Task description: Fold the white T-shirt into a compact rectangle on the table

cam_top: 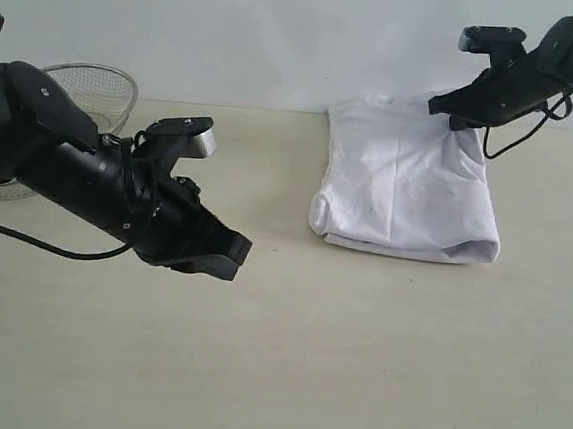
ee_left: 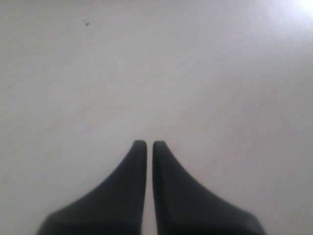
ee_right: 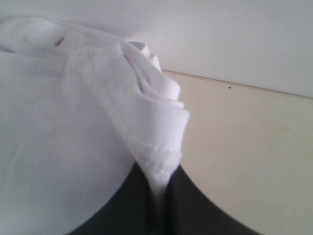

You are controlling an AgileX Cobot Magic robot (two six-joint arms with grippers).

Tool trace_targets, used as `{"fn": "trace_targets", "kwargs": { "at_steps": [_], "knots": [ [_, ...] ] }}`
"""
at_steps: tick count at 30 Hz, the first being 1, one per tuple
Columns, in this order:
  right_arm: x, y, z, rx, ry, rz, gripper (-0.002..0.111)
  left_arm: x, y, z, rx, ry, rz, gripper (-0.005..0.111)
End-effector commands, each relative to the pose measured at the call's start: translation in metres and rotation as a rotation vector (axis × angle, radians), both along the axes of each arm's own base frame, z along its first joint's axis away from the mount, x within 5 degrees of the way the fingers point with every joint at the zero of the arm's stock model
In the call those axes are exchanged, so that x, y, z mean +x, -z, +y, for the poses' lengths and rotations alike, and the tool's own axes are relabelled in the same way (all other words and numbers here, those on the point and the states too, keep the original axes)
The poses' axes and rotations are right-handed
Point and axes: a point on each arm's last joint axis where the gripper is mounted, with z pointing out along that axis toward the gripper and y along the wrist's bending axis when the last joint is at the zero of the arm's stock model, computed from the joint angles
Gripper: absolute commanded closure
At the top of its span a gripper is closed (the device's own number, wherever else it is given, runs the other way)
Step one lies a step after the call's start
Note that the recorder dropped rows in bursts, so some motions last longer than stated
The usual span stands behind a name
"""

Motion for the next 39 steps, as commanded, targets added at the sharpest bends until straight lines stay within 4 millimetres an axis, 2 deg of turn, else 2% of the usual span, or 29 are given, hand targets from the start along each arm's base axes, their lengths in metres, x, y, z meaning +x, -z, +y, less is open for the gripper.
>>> {"fn": "trace_targets", "kwargs": {
  "at_steps": [1, 14, 16, 18, 23, 24, 26, 30, 32, 34, 35, 37, 39],
  "knots": [
    [0.004, -0.006, -0.008, -0.012, 0.029, -0.061, 0.108, 0.001, -0.003, 0.0, -0.004, -0.014, -0.01, 0.102],
    [0.005, -0.008, -0.013, -0.014, 0.046, -0.089, 0.108, 0.006, -0.004, 0.002, 0.007, -0.074, -0.049, 0.102],
    [0.005, -0.008, -0.012, -0.013, 0.044, -0.083, 0.104, 0.006, -0.004, 0.002, 0.007, -0.074, -0.049, 0.102],
    [0.003, -0.006, -0.011, -0.005, 0.036, -0.061, 0.091, 0.006, -0.004, 0.002, 0.007, -0.074, -0.049, 0.102],
    [0.0, -0.004, -0.01, 0.018, 0.037, -0.018, 0.043, 0.007, -0.004, 0.002, 0.009, -0.078, -0.054, 0.102],
    [0.0, -0.004, -0.009, 0.024, 0.036, -0.008, 0.037, 0.007, -0.004, 0.002, 0.009, -0.078, -0.054, 0.102],
    [-0.003, -0.008, -0.008, 0.03, 0.028, 0.011, 0.036, 0.007, -0.004, 0.002, 0.009, -0.078, -0.054, 0.102],
    [-0.011, -0.033, -0.005, 0.034, -0.002, 0.039, 0.04, 0.007, -0.004, 0.003, 0.01, -0.082, -0.06, 0.102],
    [-0.019, -0.062, -0.003, 0.032, -0.023, 0.038, 0.049, 0.008, -0.004, 0.003, 0.014, -0.086, -0.067, 0.102],
    [-0.031, -0.092, 0.001, 0.043, -0.045, 0.058, 0.066, 0.01, -0.004, 0.004, 0.026, -0.089, -0.086, 0.102],
    [-0.041, -0.108, 0.003, 0.052, -0.06, 0.086, 0.081, 0.011, -0.004, 0.005, 0.043, -0.077, -0.104, 0.102],
    [-0.055, -0.126, 0.008, 0.063, -0.095, 0.147, 0.108, 0.012, -0.004, 0.007, 0.075, -0.061, -0.139, 0.102],
    [-0.065, -0.136, 0.011, 0.075, -0.13, 0.194, 0.108, 0.014, -0.005, 0.008, 0.077, -0.071, -0.151, 0.102]
  ]
}}
